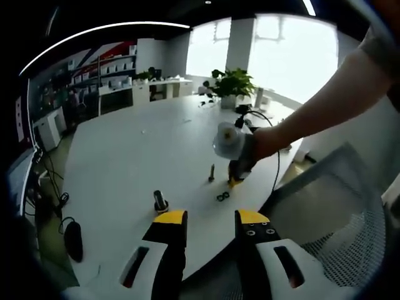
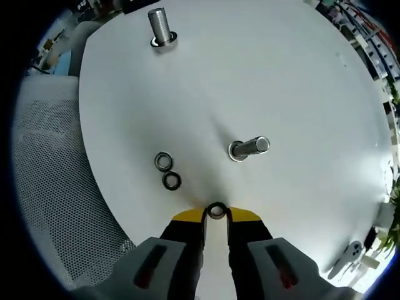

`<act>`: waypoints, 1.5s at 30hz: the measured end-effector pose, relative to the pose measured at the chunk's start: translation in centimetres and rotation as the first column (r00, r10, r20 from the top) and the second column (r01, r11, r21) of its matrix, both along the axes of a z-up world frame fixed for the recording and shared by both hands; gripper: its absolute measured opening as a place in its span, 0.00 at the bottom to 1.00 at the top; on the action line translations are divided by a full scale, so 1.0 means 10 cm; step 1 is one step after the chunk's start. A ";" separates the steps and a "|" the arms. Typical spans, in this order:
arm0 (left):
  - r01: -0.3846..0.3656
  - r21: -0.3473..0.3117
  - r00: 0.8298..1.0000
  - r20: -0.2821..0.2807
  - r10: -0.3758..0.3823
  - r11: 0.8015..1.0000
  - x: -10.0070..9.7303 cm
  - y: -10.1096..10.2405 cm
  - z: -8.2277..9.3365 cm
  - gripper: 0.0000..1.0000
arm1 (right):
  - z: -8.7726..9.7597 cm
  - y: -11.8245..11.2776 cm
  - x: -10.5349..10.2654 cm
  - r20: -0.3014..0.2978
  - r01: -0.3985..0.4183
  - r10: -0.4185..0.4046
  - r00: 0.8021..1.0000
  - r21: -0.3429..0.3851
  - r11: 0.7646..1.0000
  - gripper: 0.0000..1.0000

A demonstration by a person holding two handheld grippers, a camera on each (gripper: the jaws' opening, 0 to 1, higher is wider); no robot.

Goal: Place the washer onto the threaded stud by aligning its center hole with the stud, sliding it down to the base, and recovering from edge contact or off-axis alignment until the washer reaches the visible bottom stop.

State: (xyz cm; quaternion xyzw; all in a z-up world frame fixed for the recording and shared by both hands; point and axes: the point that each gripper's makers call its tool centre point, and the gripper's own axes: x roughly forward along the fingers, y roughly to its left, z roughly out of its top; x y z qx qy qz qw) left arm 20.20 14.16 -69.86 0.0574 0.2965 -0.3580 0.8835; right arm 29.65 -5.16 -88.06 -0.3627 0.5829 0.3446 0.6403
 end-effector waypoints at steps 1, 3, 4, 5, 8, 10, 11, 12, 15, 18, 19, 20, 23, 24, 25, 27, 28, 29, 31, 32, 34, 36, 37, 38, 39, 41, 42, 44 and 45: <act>0.001 0.000 1.000 0.000 -0.001 1.000 0.00 0.00 0.00 0.28 | 0.00 0.00 0.00 -0.007 -0.008 0.008 1.000 -0.007 1.000 0.16; 0.004 0.003 1.000 0.000 -0.004 1.000 0.00 0.00 0.00 0.28 | -0.01 0.00 0.00 -0.019 -0.021 0.020 1.000 -0.024 0.999 0.16; 0.004 0.003 1.000 -0.001 -0.004 1.000 0.00 0.00 -0.01 0.28 | -0.01 0.01 -0.01 -0.021 -0.024 0.024 0.999 -0.034 0.999 0.16; 0.004 0.002 1.000 -0.001 -0.004 1.000 0.00 0.00 0.00 0.28 | -0.01 0.00 0.00 -0.018 -0.015 0.014 1.000 -0.036 0.999 0.16; 0.001 -0.002 1.000 -0.001 -0.001 1.000 0.00 0.00 0.00 0.28 | 0.01 -0.01 -0.01 0.006 0.069 -0.069 0.998 -0.016 0.998 0.15; -0.003 -0.008 1.000 0.003 0.003 1.000 0.01 0.00 0.01 0.28 | 0.01 -0.02 -0.01 0.024 0.061 -0.061 0.998 0.008 0.998 0.15; -0.004 -0.010 1.000 0.004 0.004 1.000 0.01 0.00 0.02 0.28 | 0.01 -0.02 -0.01 0.035 0.064 -0.065 0.997 0.024 0.998 0.15; -0.004 -0.012 1.000 0.005 0.004 1.000 0.01 0.00 0.02 0.28 | 0.01 -0.02 -0.01 0.052 0.069 -0.072 0.996 0.050 0.996 0.15; -0.004 -0.014 1.000 0.004 0.004 1.000 0.01 0.00 0.02 0.28 | 0.02 -0.01 0.00 0.103 0.121 -0.137 0.985 0.148 0.982 0.14; -0.005 -0.016 1.000 0.006 0.005 1.000 0.01 0.00 0.03 0.28 | 0.03 -0.03 0.00 0.120 0.182 -0.212 0.970 0.223 0.958 0.14; -0.005 -0.017 1.000 0.007 0.005 1.000 0.01 0.00 0.03 0.28 | 0.03 -0.04 0.00 0.121 0.178 -0.209 0.971 0.226 0.958 0.14; -0.004 -0.017 1.000 0.007 0.004 1.000 0.01 0.00 0.03 0.28 | 0.03 -0.04 0.00 0.121 0.174 -0.205 0.971 0.223 0.959 0.14; 0.001 -0.014 1.000 0.004 -0.001 1.000 0.00 -0.01 0.02 0.28 | 0.02 -0.02 0.01 0.120 0.162 -0.189 0.975 0.207 0.965 0.14; 0.002 -0.013 1.000 0.005 -0.002 1.000 0.00 -0.01 0.02 0.28 | 0.02 -0.02 0.02 0.118 0.155 -0.181 0.976 0.203 0.967 0.14; 0.003 -0.013 1.000 0.006 -0.003 1.000 0.00 -0.01 0.02 0.28 | 0.02 -0.02 0.02 0.116 0.153 -0.179 0.977 0.202 0.967 0.14; 0.003 -0.011 1.000 0.006 -0.003 1.000 0.00 -0.01 0.02 0.28 | 0.02 -0.02 0.03 0.111 0.156 -0.181 0.977 0.202 0.967 0.14; 0.002 -0.011 1.000 0.005 -0.002 1.000 0.00 -0.01 0.02 0.28 | 0.03 -0.02 0.03 0.112 0.158 -0.183 0.977 0.204 0.966 0.14; 0.002 -0.012 1.000 0.005 -0.002 1.000 0.00 -0.01 0.02 0.28 | 0.03 -0.01 0.03 0.113 0.159 -0.185 0.976 0.206 0.965 0.14; 0.003 -0.010 1.000 0.004 -0.003 1.000 -0.01 0.00 0.02 0.28 | 0.03 -0.02 0.02 0.122 0.164 -0.193 0.974 0.217 0.962 0.14; 0.003 -0.010 1.000 0.007 -0.003 1.000 0.00 -0.01 0.02 0.28 | 0.03 -0.02 0.03 0.124 0.166 -0.196 0.973 0.220 0.961 0.14; 0.001 -0.014 1.000 0.010 -0.001 1.000 0.00 -0.01 0.03 0.28 | 0.04 -0.02 0.03 0.122 0.172 -0.202 0.972 0.222 0.960 0.13; 0.000 -0.013 1.000 0.010 0.000 1.000 0.00 0.00 0.03 0.28 | 0.04 -0.02 0.02 0.111 0.183 -0.211 0.971 0.219 0.958 0.13; -0.001 -0.013 1.000 0.012 0.001 1.000 0.01 0.00 0.03 0.28 | 0.03 -0.02 0.02 0.110 0.180 -0.207 0.972 0.216 0.960 0.13; -0.001 -0.018 1.000 0.012 0.001 1.000 0.01 0.00 0.04 0.28 | 0.04 -0.02 0.02 0.114 0.170 -0.198 0.974 0.215 0.962 0.13; -0.001 -0.020 1.000 0.011 0.001 1.000 0.01 -0.01 0.04 0.28 | 0.07 -0.01 0.00 0.119 0.161 -0.189 0.975 0.212 0.964 0.13; -0.001 -0.018 1.000 0.010 0.001 1.000 0.01 0.00 0.03 0.28 | 0.09 -0.01 0.01 0.125 0.155 -0.185 0.975 0.217 0.964 0.13; 0.000 -0.018 1.000 0.012 0.000 1.000 0.01 -0.01 0.04 0.28 | 0.11 0.00 0.02 0.128 0.154 -0.185 0.974 0.222 0.963 0.13; 0.000 -0.021 1.000 0.015 0.000 1.000 0.01 -0.01 0.05 0.28 | 0.15 0.00 0.03 0.137 0.147 -0.181 0.974 0.228 0.962 0.13; 0.000 -0.022 1.000 0.016 0.000 1.000 0.01 -0.01 0.05 0.28 | 0.17 0.01 0.03 0.140 0.144 -0.180 0.974 0.231 0.962 0.13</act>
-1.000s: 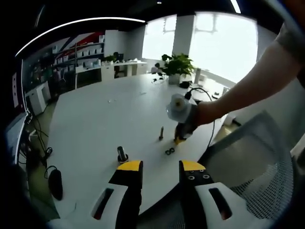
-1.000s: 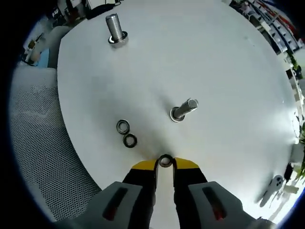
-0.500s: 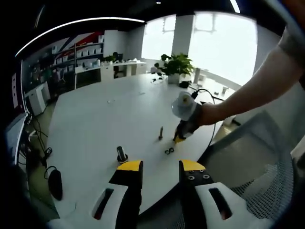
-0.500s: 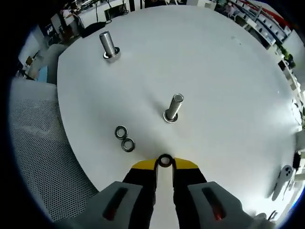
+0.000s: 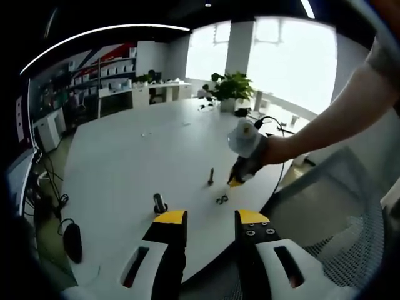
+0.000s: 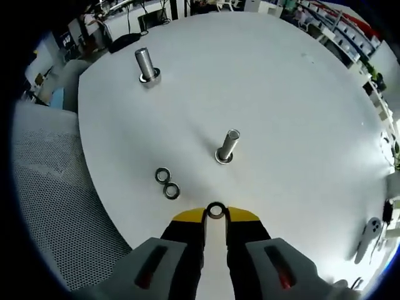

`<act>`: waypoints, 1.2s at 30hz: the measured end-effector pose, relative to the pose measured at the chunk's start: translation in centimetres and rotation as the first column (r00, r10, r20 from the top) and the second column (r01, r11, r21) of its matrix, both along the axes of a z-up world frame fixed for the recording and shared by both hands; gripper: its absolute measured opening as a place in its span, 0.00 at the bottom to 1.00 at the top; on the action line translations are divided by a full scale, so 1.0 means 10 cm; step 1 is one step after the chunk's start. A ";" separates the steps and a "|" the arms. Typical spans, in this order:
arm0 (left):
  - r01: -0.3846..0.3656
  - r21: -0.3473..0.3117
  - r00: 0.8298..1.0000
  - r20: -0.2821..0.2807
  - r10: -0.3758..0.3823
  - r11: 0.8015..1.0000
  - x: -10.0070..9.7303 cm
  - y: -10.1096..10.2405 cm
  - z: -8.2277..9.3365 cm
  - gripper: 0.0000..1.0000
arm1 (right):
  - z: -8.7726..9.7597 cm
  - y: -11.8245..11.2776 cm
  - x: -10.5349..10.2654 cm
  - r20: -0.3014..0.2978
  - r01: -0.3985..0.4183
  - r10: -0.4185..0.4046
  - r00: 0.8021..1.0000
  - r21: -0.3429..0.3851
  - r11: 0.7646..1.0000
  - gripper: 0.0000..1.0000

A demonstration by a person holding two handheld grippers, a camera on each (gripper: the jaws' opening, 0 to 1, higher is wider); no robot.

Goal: Place the washer onto the threaded stud by aligning its center hole with the stud, sliding it down to the base, and recovering from edge contact or off-axis alignment until the washer reaches the visible bottom stop.

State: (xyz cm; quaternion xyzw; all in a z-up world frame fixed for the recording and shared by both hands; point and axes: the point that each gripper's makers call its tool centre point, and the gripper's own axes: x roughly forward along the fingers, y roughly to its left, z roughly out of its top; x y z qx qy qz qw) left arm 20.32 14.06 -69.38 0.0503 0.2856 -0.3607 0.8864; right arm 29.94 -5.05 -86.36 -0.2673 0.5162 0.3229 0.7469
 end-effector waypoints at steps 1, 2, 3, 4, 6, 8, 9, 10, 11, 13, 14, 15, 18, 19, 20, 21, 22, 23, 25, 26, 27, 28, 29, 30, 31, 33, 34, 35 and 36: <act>0.000 0.000 1.000 0.000 0.000 1.000 0.00 0.00 0.00 0.28 | 0.02 0.01 0.01 0.004 -0.003 0.003 1.000 0.004 1.000 0.13; -0.001 -0.002 1.000 0.001 0.001 1.000 0.00 0.00 0.01 0.28 | 0.05 0.01 0.03 0.015 -0.007 0.007 1.000 0.007 1.000 0.13; -0.001 -0.004 1.000 0.001 0.001 1.000 0.00 0.00 0.01 0.28 | 0.08 0.02 0.06 0.026 -0.010 0.009 1.000 0.011 1.000 0.13; -0.002 -0.005 1.000 0.002 0.002 1.000 0.00 0.00 0.01 0.28 | 0.10 0.03 0.08 0.031 -0.010 0.010 0.999 0.016 1.000 0.13; -0.001 -0.005 1.000 0.003 0.001 1.000 0.00 0.00 0.01 0.28 | 0.14 0.04 0.12 0.044 -0.012 0.011 0.999 0.022 1.000 0.13; 0.000 -0.004 1.000 0.004 0.000 1.000 0.00 0.00 0.01 0.28 | 0.19 0.06 0.16 0.058 -0.016 0.015 0.998 0.029 0.999 0.13; 0.000 -0.004 1.000 0.004 0.000 1.000 0.00 0.00 0.01 0.28 | 0.20 0.07 0.17 0.063 -0.017 0.015 0.998 0.031 0.999 0.13; 0.000 -0.005 1.000 0.005 0.000 1.000 0.00 0.00 0.01 0.28 | 0.24 0.09 0.20 0.077 -0.021 0.018 0.997 0.035 0.999 0.13; -0.001 -0.006 1.000 0.004 0.001 1.000 0.00 0.00 0.01 0.28 | 0.26 0.10 0.22 0.087 -0.024 0.020 0.996 0.036 0.999 0.13; -0.002 -0.007 1.000 0.004 0.002 1.000 0.00 0.00 0.01 0.28 | 0.31 0.12 0.26 0.105 -0.029 0.025 0.994 0.040 0.999 0.13; -0.002 -0.007 1.000 0.004 0.002 1.000 0.00 0.00 0.02 0.28 | 0.34 0.14 0.28 0.117 -0.033 0.027 0.993 0.042 0.999 0.13; -0.002 -0.008 1.000 0.005 0.002 1.000 0.00 0.00 0.02 0.28 | 0.35 0.14 0.29 0.121 -0.033 0.028 0.992 0.043 0.999 0.13; 0.000 -0.007 1.000 0.007 0.000 1.000 0.00 0.00 0.02 0.28 | 0.43 0.19 0.33 0.156 -0.053 0.044 0.987 0.053 0.997 0.13; 0.001 -0.007 1.000 0.008 -0.001 1.000 0.00 0.00 0.02 0.28 | 0.47 0.21 0.34 0.177 -0.064 0.054 0.983 0.056 0.996 0.13; 0.000 -0.009 1.000 0.009 0.000 1.000 0.00 0.00 0.02 0.28 | 0.49 0.22 0.35 0.188 -0.071 0.060 0.980 0.055 0.996 0.13; 0.000 -0.010 1.000 0.009 0.000 1.000 0.00 0.00 0.03 0.28 | 0.51 0.22 0.35 0.197 -0.075 0.063 0.978 0.056 0.996 0.13; 0.001 -0.011 1.000 0.009 -0.001 1.000 0.00 0.00 0.03 0.28 | 0.54 0.24 0.37 0.216 -0.084 0.069 0.974 0.062 0.995 0.13; 0.001 -0.011 1.000 0.009 -0.001 1.000 0.00 0.00 0.03 0.28 | 0.57 0.25 0.38 0.227 -0.089 0.070 0.971 0.073 0.993 0.13; 0.002 -0.012 1.000 0.010 -0.002 1.000 0.00 -0.01 0.03 0.28 | 0.60 0.27 0.38 0.238 -0.098 0.078 0.968 0.073 0.993 0.13; 0.002 -0.012 1.000 0.011 -0.002 1.000 0.00 -0.01 0.03 0.28 | 0.59 0.28 0.39 0.236 -0.102 0.081 0.968 0.074 0.992 0.13; 0.002 -0.012 1.000 0.011 -0.002 1.000 0.00 -0.01 0.03 0.28 | 0.59 0.29 0.39 0.236 -0.105 0.085 0.968 0.075 0.992 0.13; 0.002 -0.012 1.000 0.011 -0.002 1.000 0.00 -0.01 0.03 0.28 | 0.59 0.30 0.40 0.236 -0.109 0.089 0.968 0.074 0.991 0.13; 0.002 -0.013 1.000 0.011 -0.002 1.000 0.00 -0.01 0.03 0.28 | 0.58 0.31 0.40 0.234 -0.114 0.094 0.968 0.074 0.991 0.13; 0.001 -0.013 1.000 0.011 -0.001 1.000 0.00 0.00 0.03 0.28 | 0.58 0.33 0.40 0.231 -0.116 0.096 0.968 0.074 0.990 0.13; 0.002 -0.013 1.000 0.011 -0.002 1.000 0.00 0.00 0.03 0.28 | 0.58 0.34 0.40 0.231 -0.119 0.099 0.968 0.074 0.990 0.13; 0.003 -0.013 1.000 0.010 -0.003 1.000 0.00 -0.01 0.03 0.28 | 0.57 0.37 0.40 0.225 -0.125 0.106 0.968 0.072 0.990 0.13; 0.003 -0.013 1.000 0.010 -0.003 1.000 0.00 -0.01 0.03 0.28 | 0.55 0.38 0.41 0.221 -0.129 0.111 0.969 0.069 0.989 0.13; 0.003 -0.013 1.000 0.010 -0.003 1.000 0.00 -0.01 0.03 0.28 | 0.54 0.39 0.41 0.220 -0.133 0.115 0.969 0.066 0.989 0.13; 0.003 -0.014 1.000 0.011 -0.003 1.000 0.00 -0.01 0.03 0.28 | 0.53 0.40 0.41 0.215 -0.134 0.118 0.969 0.064 0.989 0.13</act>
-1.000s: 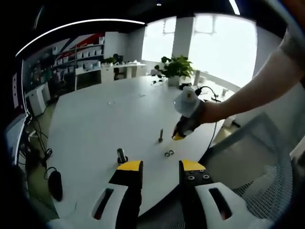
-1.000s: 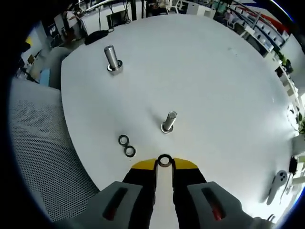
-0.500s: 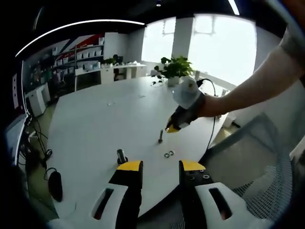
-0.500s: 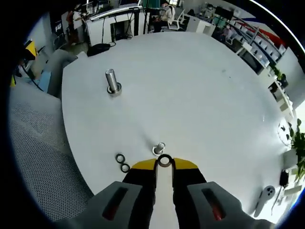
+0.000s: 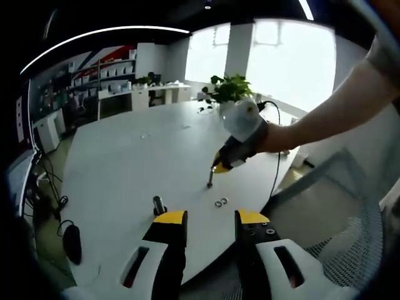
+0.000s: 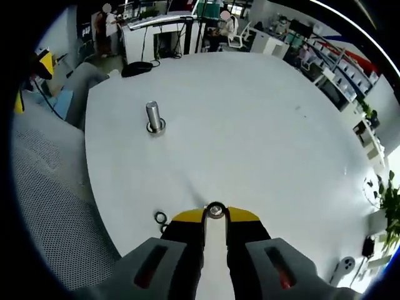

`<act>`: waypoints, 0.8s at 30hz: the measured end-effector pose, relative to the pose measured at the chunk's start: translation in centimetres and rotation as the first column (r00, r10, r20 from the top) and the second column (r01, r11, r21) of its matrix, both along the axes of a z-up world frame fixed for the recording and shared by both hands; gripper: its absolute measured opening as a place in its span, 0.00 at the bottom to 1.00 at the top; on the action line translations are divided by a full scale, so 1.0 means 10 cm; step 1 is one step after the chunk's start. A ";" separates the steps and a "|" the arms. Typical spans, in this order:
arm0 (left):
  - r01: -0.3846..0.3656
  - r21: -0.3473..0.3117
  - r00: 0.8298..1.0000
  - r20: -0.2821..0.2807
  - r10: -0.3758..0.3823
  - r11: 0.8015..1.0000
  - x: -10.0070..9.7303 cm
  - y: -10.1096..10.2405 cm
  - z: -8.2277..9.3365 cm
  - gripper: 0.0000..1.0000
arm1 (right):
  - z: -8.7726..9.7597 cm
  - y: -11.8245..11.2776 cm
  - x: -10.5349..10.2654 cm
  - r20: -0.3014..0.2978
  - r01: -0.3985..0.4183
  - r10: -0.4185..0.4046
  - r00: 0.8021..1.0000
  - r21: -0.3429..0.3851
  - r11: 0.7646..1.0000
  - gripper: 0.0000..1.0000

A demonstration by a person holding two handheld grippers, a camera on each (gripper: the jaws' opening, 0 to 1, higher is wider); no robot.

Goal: Place the washer onto the threaded stud by aligning its center hole with the stud, sliding it down to the base, and recovering from edge contact or off-axis alignment until the washer reaches the visible bottom stop.

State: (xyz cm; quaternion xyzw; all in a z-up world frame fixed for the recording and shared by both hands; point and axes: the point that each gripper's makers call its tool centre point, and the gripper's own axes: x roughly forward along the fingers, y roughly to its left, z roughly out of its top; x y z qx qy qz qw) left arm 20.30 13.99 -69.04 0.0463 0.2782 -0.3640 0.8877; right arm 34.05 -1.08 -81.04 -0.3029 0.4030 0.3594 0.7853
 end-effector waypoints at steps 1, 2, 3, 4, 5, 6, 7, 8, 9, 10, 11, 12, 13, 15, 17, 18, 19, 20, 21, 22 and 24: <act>0.000 0.000 1.000 -0.001 0.000 1.000 0.00 0.00 0.00 0.28 | -0.01 0.01 0.00 -0.004 -0.003 0.003 1.000 -0.005 1.000 0.13; 0.000 0.000 1.000 -0.001 0.000 1.000 0.00 0.00 0.00 0.28 | -0.02 0.02 -0.01 -0.009 -0.006 0.006 1.000 -0.007 1.000 0.13; 0.000 0.000 1.000 -0.001 0.000 1.000 0.00 0.00 0.00 0.28 | -0.01 0.02 -0.01 -0.009 -0.007 0.007 1.000 -0.005 1.000 0.13; 0.000 -0.001 1.000 0.000 0.000 1.000 0.00 0.00 0.00 0.28 | -0.02 0.02 -0.01 -0.011 -0.006 0.006 1.000 -0.005 1.000 0.13; -0.001 -0.002 1.000 -0.001 0.001 1.000 0.00 0.00 0.00 0.28 | -0.02 0.02 0.00 -0.013 -0.003 0.003 1.000 -0.007 1.000 0.13; 0.000 -0.002 1.000 -0.001 0.000 1.000 0.00 0.00 0.00 0.28 | -0.03 0.02 0.00 -0.016 0.000 0.000 1.000 -0.006 1.000 0.13; -0.001 -0.002 1.000 -0.002 0.001 1.000 0.00 0.00 0.00 0.28 | -0.03 0.02 0.00 -0.019 0.000 0.000 1.000 -0.007 1.000 0.13; -0.001 -0.002 1.000 -0.001 0.001 1.000 0.00 0.00 0.00 0.28 | -0.04 0.02 0.00 -0.018 -0.001 0.001 1.000 -0.011 1.000 0.13; -0.001 -0.004 1.000 -0.001 0.001 1.000 0.00 0.00 0.00 0.28 | -0.04 0.02 0.00 -0.020 -0.001 0.001 1.000 -0.014 1.000 0.13; -0.001 -0.005 1.000 -0.001 0.001 1.000 0.00 0.00 0.00 0.28 | -0.04 0.02 0.01 -0.020 -0.001 0.001 1.000 -0.016 1.000 0.13; 0.000 -0.005 1.000 -0.001 0.000 1.000 0.00 0.00 0.00 0.28 | -0.05 0.01 0.01 -0.020 0.001 -0.002 1.000 -0.020 1.000 0.13; 0.000 -0.005 1.000 -0.002 0.000 1.000 0.00 0.00 0.00 0.28 | -0.05 0.01 0.01 -0.019 0.003 -0.003 1.000 -0.020 1.000 0.13; 0.000 -0.005 1.000 -0.002 0.000 1.000 0.00 0.00 0.00 0.28 | -0.05 0.01 0.01 -0.021 0.005 -0.005 1.000 -0.019 1.000 0.13; 0.000 -0.006 1.000 -0.002 0.000 1.000 0.00 0.00 0.00 0.28 | -0.04 0.02 0.01 -0.022 0.003 -0.004 1.000 -0.018 1.000 0.13; 0.000 -0.007 1.000 -0.002 0.000 1.000 0.00 0.00 0.00 0.28 | -0.05 0.01 0.02 -0.024 -0.001 0.001 1.000 -0.025 1.000 0.13; -0.001 -0.008 1.000 -0.002 0.001 1.000 0.00 0.00 0.01 0.28 | -0.06 0.01 0.02 -0.026 -0.001 0.000 1.000 -0.026 1.000 0.13; -0.001 -0.009 1.000 -0.002 0.001 1.000 0.00 0.00 0.01 0.28 | -0.06 0.00 0.02 -0.027 0.000 -0.001 1.000 -0.027 1.000 0.13; -0.002 -0.009 1.000 -0.002 0.002 1.000 0.00 0.00 0.01 0.28 | -0.06 0.00 0.03 -0.029 0.002 -0.003 1.000 -0.027 1.000 0.13; -0.002 -0.009 1.000 -0.002 0.002 1.000 0.00 0.00 0.01 0.28 | -0.06 0.00 0.03 -0.031 0.002 -0.003 1.000 -0.028 1.000 0.13; -0.002 -0.010 1.000 -0.002 0.002 1.000 0.00 0.00 0.01 0.28 | -0.06 0.00 0.03 -0.035 0.001 -0.002 0.999 -0.030 1.000 0.13; -0.003 -0.010 1.000 -0.001 0.003 1.000 0.00 0.00 0.01 0.28 | -0.07 0.00 0.03 -0.038 -0.003 0.001 0.999 -0.034 0.999 0.13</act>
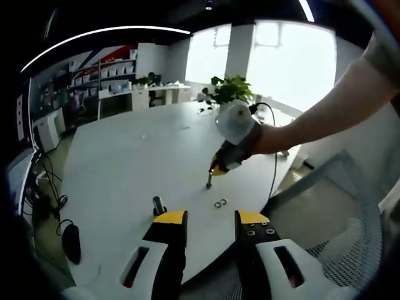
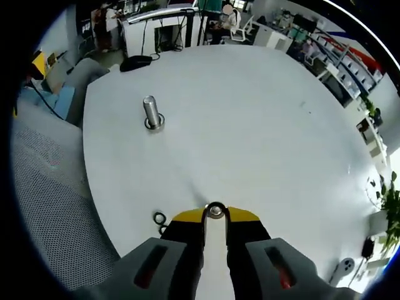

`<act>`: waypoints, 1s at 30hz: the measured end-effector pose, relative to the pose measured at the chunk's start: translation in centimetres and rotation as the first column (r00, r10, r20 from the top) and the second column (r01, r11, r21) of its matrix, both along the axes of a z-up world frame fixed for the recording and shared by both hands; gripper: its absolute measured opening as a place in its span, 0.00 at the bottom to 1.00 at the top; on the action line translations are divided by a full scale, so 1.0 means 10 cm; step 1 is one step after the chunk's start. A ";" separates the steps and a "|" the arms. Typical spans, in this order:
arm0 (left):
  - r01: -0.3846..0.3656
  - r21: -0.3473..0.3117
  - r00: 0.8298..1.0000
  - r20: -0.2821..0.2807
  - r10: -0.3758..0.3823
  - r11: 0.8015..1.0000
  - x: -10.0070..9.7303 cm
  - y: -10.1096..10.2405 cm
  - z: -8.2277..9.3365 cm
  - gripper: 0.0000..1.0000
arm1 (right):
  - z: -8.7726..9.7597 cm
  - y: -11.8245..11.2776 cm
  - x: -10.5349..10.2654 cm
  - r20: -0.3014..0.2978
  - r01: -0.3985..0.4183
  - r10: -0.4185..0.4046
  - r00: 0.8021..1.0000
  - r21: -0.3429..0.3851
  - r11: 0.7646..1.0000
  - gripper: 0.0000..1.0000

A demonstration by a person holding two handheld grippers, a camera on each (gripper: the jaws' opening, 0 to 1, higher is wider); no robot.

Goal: Place the washer onto the threaded stud by aligning its center hole with the stud, sliding it down to the base, and recovering from edge contact or off-axis alignment until the washer reaches the visible bottom stop.

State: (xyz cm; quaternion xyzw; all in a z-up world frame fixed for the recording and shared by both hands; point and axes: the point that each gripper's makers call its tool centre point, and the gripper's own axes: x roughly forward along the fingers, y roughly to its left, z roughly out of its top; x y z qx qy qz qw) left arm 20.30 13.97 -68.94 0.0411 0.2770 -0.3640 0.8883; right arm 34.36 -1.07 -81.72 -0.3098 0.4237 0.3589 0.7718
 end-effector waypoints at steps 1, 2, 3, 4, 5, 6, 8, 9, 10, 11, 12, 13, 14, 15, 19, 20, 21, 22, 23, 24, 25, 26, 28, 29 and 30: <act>-0.001 0.000 1.000 0.000 0.001 1.000 0.00 0.00 0.00 0.28 | 0.00 0.00 0.00 -0.001 0.000 0.000 1.000 0.000 1.000 0.13; -0.001 0.000 1.000 0.000 0.001 1.000 0.00 0.00 0.00 0.28 | -0.01 0.00 0.01 -0.005 0.001 -0.001 1.000 0.000 1.000 0.13; -0.002 0.000 1.000 -0.001 0.002 1.000 0.00 0.00 0.00 0.28 | -0.01 0.00 0.01 -0.009 0.001 -0.001 1.000 -0.002 1.000 0.13; -0.002 0.000 1.000 0.000 0.002 1.000 0.00 0.00 0.00 0.28 | -0.02 0.00 0.02 -0.011 0.000 0.000 1.000 -0.004 1.000 0.13; -0.003 -0.001 1.000 0.000 0.003 1.000 0.00 0.00 0.00 0.28 | -0.02 0.01 0.02 -0.014 0.000 0.000 1.000 -0.005 1.000 0.13; -0.003 0.000 1.000 -0.001 0.003 1.000 0.00 0.00 0.00 0.28 | -0.02 0.01 0.02 -0.016 -0.001 0.001 1.000 -0.007 1.000 0.13; -0.003 0.001 1.000 -0.001 0.003 1.000 0.00 0.01 0.00 0.28 | -0.03 0.01 0.02 -0.021 -0.006 0.005 1.000 -0.011 1.000 0.13; -0.003 0.000 1.000 -0.001 0.003 1.000 0.00 0.00 0.00 0.28 | -0.04 0.01 0.01 -0.025 -0.007 0.006 1.000 -0.015 1.000 0.13; -0.002 -0.001 1.000 -0.002 0.002 1.000 0.00 0.00 0.00 0.28 | -0.05 0.01 0.02 -0.024 -0.009 0.009 1.000 -0.015 1.000 0.13; -0.002 0.000 1.000 -0.002 0.002 1.000 0.00 0.00 0.00 0.28 | -0.05 0.01 0.04 -0.021 -0.009 0.008 1.000 -0.015 1.000 0.13; -0.001 0.000 1.000 -0.003 0.001 1.000 0.00 0.00 -0.01 0.28 | -0.04 0.02 0.05 -0.023 -0.002 0.001 1.000 -0.009 1.000 0.13; -0.001 -0.001 1.000 -0.003 0.001 1.000 0.00 0.00 -0.01 0.28 | -0.06 0.02 0.05 -0.032 0.001 -0.001 0.999 -0.015 1.000 0.13; -0.001 -0.001 1.000 -0.003 0.001 1.000 0.00 0.00 0.00 0.28 | -0.08 0.01 0.04 -0.038 0.001 -0.001 0.999 -0.022 1.000 0.13; -0.001 0.000 1.000 -0.003 0.001 1.000 0.00 0.00 -0.01 0.28 | -0.09 0.01 0.04 -0.037 -0.007 0.006 0.999 -0.021 1.000 0.13; -0.003 -0.003 1.000 -0.004 0.003 1.000 0.00 0.01 0.00 0.28 | -0.13 0.00 0.03 -0.043 -0.023 0.022 0.999 -0.032 0.999 0.13; -0.003 -0.004 1.000 -0.005 0.003 1.000 0.00 0.01 0.00 0.28 | -0.14 0.00 0.03 -0.046 -0.022 0.021 0.999 -0.035 0.999 0.13; -0.004 -0.004 1.000 -0.005 0.004 1.000 0.00 0.01 -0.01 0.28 | -0.16 0.00 0.03 -0.049 -0.024 0.022 0.999 -0.037 0.999 0.13; -0.005 -0.002 1.000 -0.005 0.005 1.000 0.00 0.01 -0.01 0.28 | -0.19 -0.02 0.02 -0.060 -0.020 0.018 0.998 -0.043 0.999 0.13; -0.005 -0.003 1.000 -0.005 0.005 1.000 0.00 0.01 -0.01 0.28 | -0.22 -0.02 0.02 -0.063 -0.021 0.018 0.998 -0.047 0.999 0.13; -0.006 -0.003 1.000 -0.005 0.006 1.000 0.00 0.01 -0.01 0.28 | -0.24 -0.01 0.03 -0.067 -0.022 0.019 0.998 -0.050 0.999 0.13; -0.006 -0.003 1.000 -0.005 0.006 1.000 0.00 0.01 -0.01 0.28 | -0.26 -0.01 0.03 -0.072 -0.022 0.018 0.997 -0.051 0.998 0.13; -0.005 0.000 1.000 -0.008 0.005 1.000 0.00 0.01 -0.01 0.28 | -0.29 0.00 0.01 -0.083 -0.020 0.015 0.996 -0.055 0.998 0.13; -0.004 0.002 1.000 -0.009 0.004 1.000 0.00 0.01 -0.02 0.28 | -0.33 0.03 0.02 -0.085 -0.030 0.025 0.996 -0.061 0.998 0.13; -0.005 0.003 1.000 -0.009 0.005 1.000 0.00 0.01 -0.02 0.28 | -0.36 0.04 0.04 -0.088 -0.033 0.027 0.996 -0.061 0.998 0.13; -0.006 0.004 1.000 -0.010 0.006 1.000 0.00 0.02 -0.02 0.28 | -0.36 0.05 0.02 -0.094 -0.035 0.028 0.995 -0.065 0.997 0.13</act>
